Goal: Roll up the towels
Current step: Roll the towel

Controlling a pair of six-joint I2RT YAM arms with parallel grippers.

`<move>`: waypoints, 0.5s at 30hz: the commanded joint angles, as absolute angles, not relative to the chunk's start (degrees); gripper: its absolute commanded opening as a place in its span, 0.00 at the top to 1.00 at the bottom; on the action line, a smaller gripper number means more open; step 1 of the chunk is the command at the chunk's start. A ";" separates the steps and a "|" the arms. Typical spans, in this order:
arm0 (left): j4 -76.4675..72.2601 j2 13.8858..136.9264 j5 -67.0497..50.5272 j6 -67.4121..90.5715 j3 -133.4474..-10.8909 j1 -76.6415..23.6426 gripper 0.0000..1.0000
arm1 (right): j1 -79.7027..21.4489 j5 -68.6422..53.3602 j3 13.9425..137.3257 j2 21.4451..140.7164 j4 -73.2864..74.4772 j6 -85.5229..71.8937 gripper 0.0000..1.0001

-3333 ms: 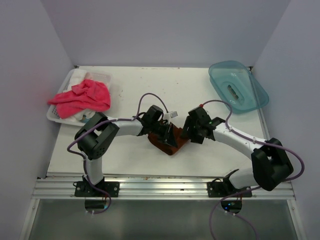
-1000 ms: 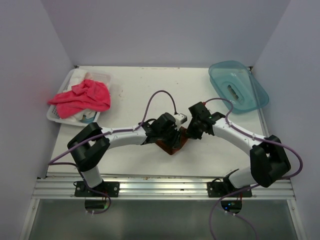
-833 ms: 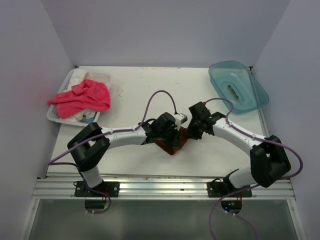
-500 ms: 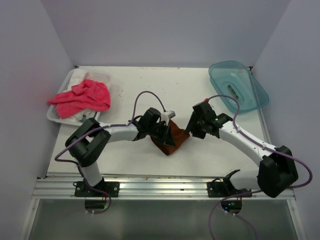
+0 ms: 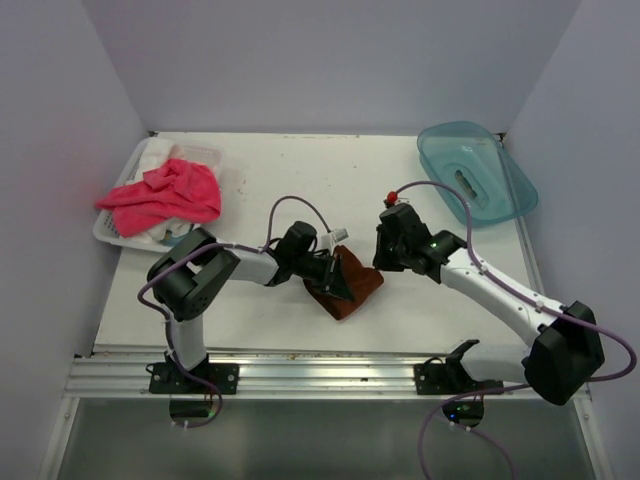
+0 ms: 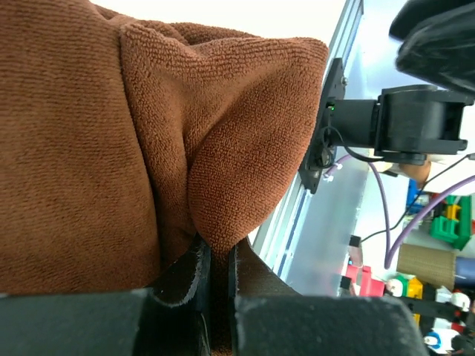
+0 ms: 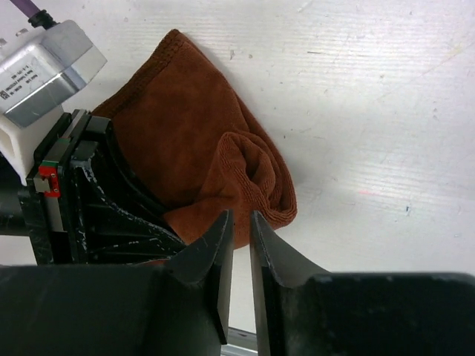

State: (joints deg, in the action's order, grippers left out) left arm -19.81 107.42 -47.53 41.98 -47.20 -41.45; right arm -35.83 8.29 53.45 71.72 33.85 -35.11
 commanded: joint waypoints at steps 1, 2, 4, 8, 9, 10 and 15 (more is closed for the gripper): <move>-25.13 107.05 -50.45 45.79 -45.88 -40.08 1.00 | -36.65 10.72 53.01 71.03 32.17 -34.80 0.83; -25.14 106.88 -50.54 46.05 -45.62 -39.82 1.00 | -36.74 10.64 52.13 70.32 31.65 -36.11 0.85; -25.14 106.79 -50.62 46.67 -45.35 -39.46 1.00 | -37.00 10.28 49.67 68.65 29.80 -36.82 0.91; -26.98 107.40 -51.68 48.34 -44.56 -39.02 1.00 | -37.97 10.90 47.73 66.62 30.67 -37.88 1.00; -27.50 107.75 -51.94 49.12 -44.39 -38.94 1.00 | -38.23 10.90 46.94 66.62 30.67 -38.05 1.00; -27.77 107.84 -52.12 49.30 -44.21 -38.85 1.00 | -38.41 10.72 46.59 66.62 30.59 -38.23 1.00; -28.39 108.46 -52.29 49.66 -43.77 -38.58 1.00 | -41.83 10.98 46.66 70.03 29.09 -39.11 1.00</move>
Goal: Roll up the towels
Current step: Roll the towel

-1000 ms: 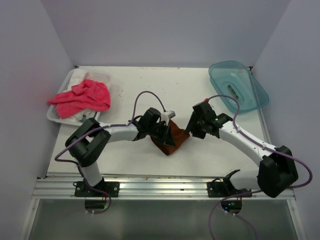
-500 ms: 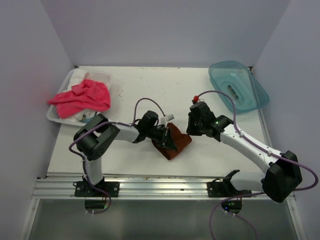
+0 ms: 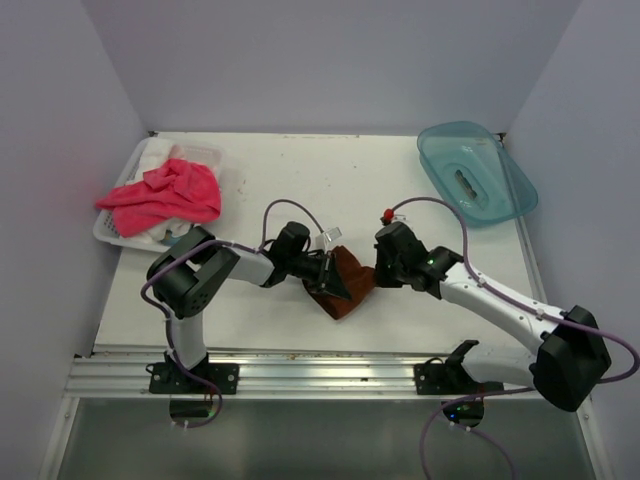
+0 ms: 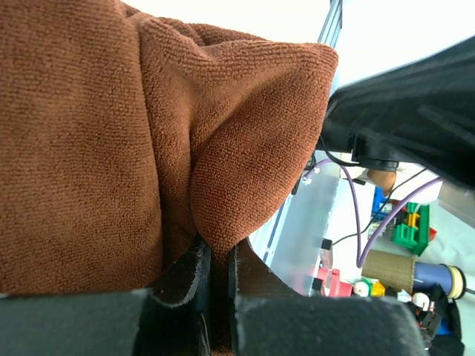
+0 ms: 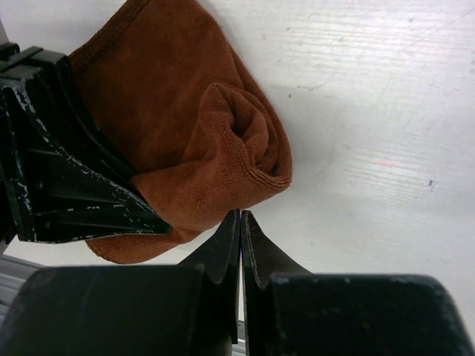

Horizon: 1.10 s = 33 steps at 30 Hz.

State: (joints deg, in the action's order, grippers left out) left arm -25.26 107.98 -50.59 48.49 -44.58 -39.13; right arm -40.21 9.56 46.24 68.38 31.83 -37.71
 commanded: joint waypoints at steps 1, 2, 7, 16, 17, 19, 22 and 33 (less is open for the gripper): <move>-28.56 108.54 -52.47 49.75 -43.60 -38.50 1.00 | -42.18 11.07 47.10 70.66 28.92 -39.29 1.00; -28.65 108.54 -52.56 49.75 -43.51 -38.41 1.00 | -42.88 11.16 47.54 71.45 28.48 -39.29 1.00; -28.21 108.54 -52.91 49.39 -43.59 -38.14 1.00 | -43.94 11.25 50.18 75.31 26.72 -39.64 1.00; -27.86 108.98 -53.96 48.96 -44.03 -37.88 1.00 | -44.03 12.57 54.49 81.91 26.19 -40.51 1.00; -27.77 108.90 -53.96 48.87 -44.12 -37.88 1.00 | -44.03 12.57 54.93 83.05 26.89 -40.69 1.00; -27.25 108.81 -53.96 48.52 -44.12 -37.79 1.00 | -44.03 13.27 56.16 84.46 28.03 -41.48 1.00; -26.37 108.46 -53.53 47.82 -44.21 -37.71 1.00 | -44.03 15.11 57.65 87.36 30.93 -43.23 1.00; -7.84 100.55 -45.36 39.12 -47.02 -37.70 0.71 | -44.03 17.49 59.15 95.36 34.72 -44.91 1.00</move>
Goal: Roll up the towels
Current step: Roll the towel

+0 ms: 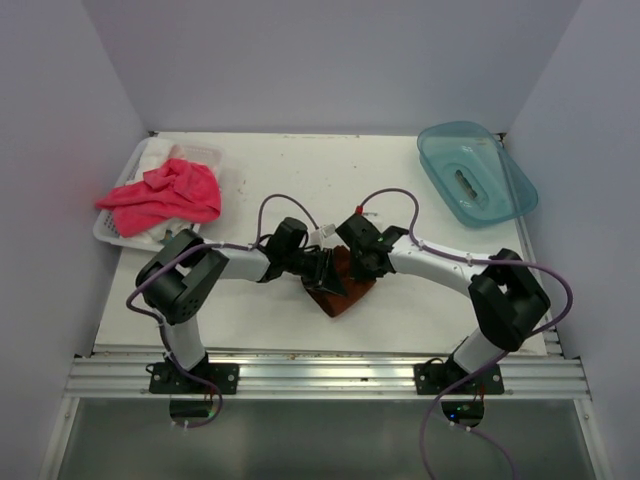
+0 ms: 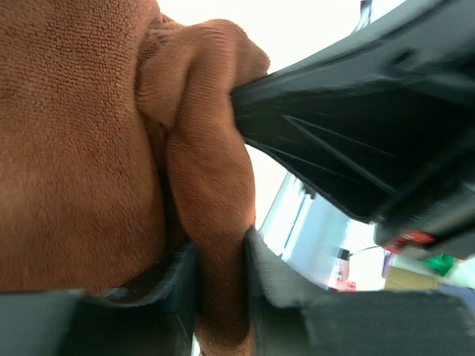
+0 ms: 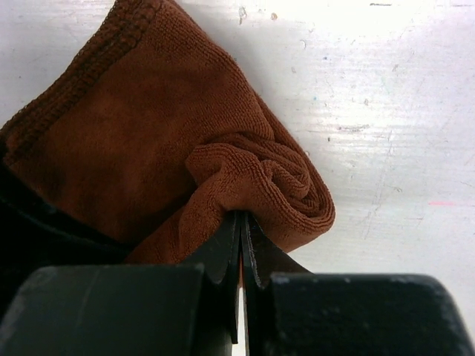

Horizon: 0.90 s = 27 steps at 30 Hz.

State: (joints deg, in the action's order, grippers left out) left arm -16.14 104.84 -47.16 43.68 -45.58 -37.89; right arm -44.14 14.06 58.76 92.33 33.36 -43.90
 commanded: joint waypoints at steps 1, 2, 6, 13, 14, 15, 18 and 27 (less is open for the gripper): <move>-7.04 99.94 -44.66 38.94 -46.93 -37.62 0.62 | -43.95 17.49 59.15 95.71 34.46 -44.65 1.00; -6.07 99.32 -44.21 38.76 -46.93 -37.62 0.57 | -43.95 17.23 59.15 96.23 34.37 -44.56 1.00; -0.11 94.50 -40.79 36.48 -45.88 -37.62 0.40 | -43.42 16.53 58.89 96.42 33.93 -44.30 1.00; 6.33 83.69 -27.09 33.49 -44.30 -37.70 0.47 | -41.22 12.84 58.27 96.06 32.61 -42.63 1.00; 6.24 80.80 -24.98 32.96 -43.95 -37.79 0.50 | -40.87 12.57 58.36 95.98 32.52 -42.45 1.00; 5.89 79.38 -22.70 31.83 -43.34 -38.14 0.52 | -40.78 12.31 58.53 95.98 32.52 -42.28 1.00; 6.24 75.51 -15.13 27.80 -43.59 -40.15 0.56 | -39.91 10.90 58.80 96.15 32.34 -41.75 1.00; 0.99 75.94 -11.25 21.97 -45.45 -49.48 0.54 | -38.15 7.91 58.71 96.15 31.55 -41.22 1.00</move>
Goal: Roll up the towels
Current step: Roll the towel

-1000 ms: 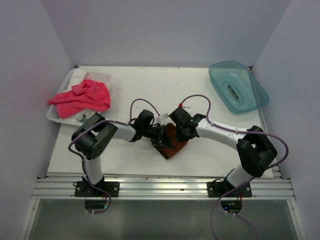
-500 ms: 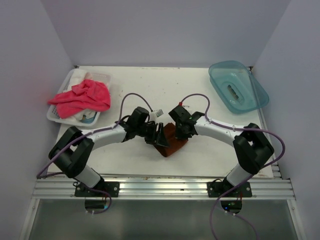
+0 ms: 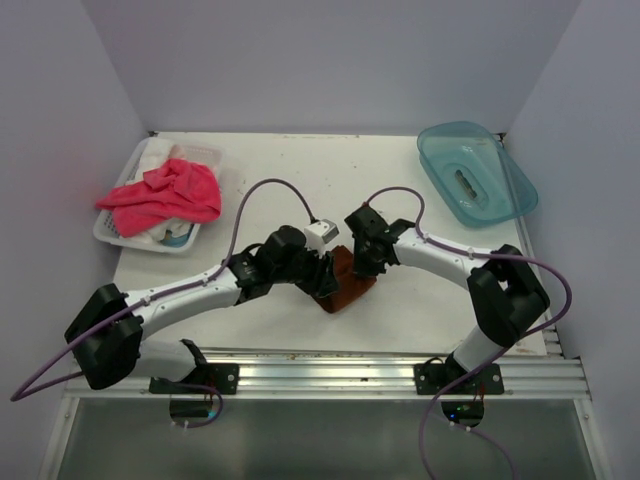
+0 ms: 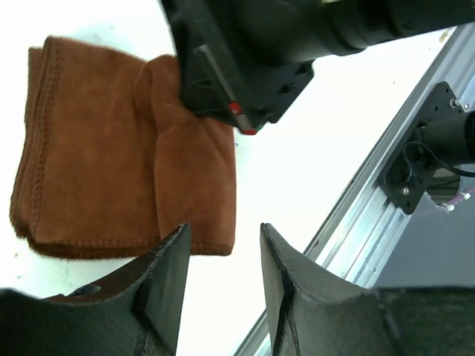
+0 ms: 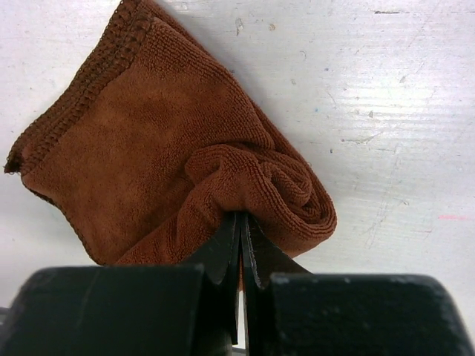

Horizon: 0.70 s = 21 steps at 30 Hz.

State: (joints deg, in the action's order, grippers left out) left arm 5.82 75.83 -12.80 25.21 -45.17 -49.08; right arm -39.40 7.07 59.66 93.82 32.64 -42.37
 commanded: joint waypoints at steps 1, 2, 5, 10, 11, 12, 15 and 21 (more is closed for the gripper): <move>-1.30 76.20 -11.86 21.89 -45.00 -49.57 0.53 | -37.97 7.65 58.54 96.07 31.29 -41.31 1.00; -2.54 76.64 -12.39 21.45 -44.65 -49.57 0.53 | -37.71 7.30 58.36 95.80 31.03 -41.40 1.00; -2.64 78.56 -13.27 19.43 -45.44 -49.83 0.51 | -37.27 7.12 58.27 95.80 31.20 -41.22 1.00; 2.44 82.87 -13.80 14.24 -49.83 -51.85 0.49 | -36.65 6.86 58.36 95.89 31.29 -41.04 1.00; 3.07 84.19 -13.36 13.28 -50.70 -52.64 0.49 | -36.56 6.77 58.36 95.89 31.29 -41.04 1.00; 3.95 84.72 -12.49 12.84 -50.97 -52.82 0.49 | -36.56 6.68 58.45 95.80 31.29 -41.13 1.00; 4.75 86.22 -10.64 11.60 -51.42 -53.52 0.48 | -36.47 6.68 58.54 95.80 31.38 -41.13 1.00; 6.41 88.51 -8.09 10.02 -52.73 -53.96 0.48 | -36.21 6.50 58.80 95.71 31.64 -41.13 1.00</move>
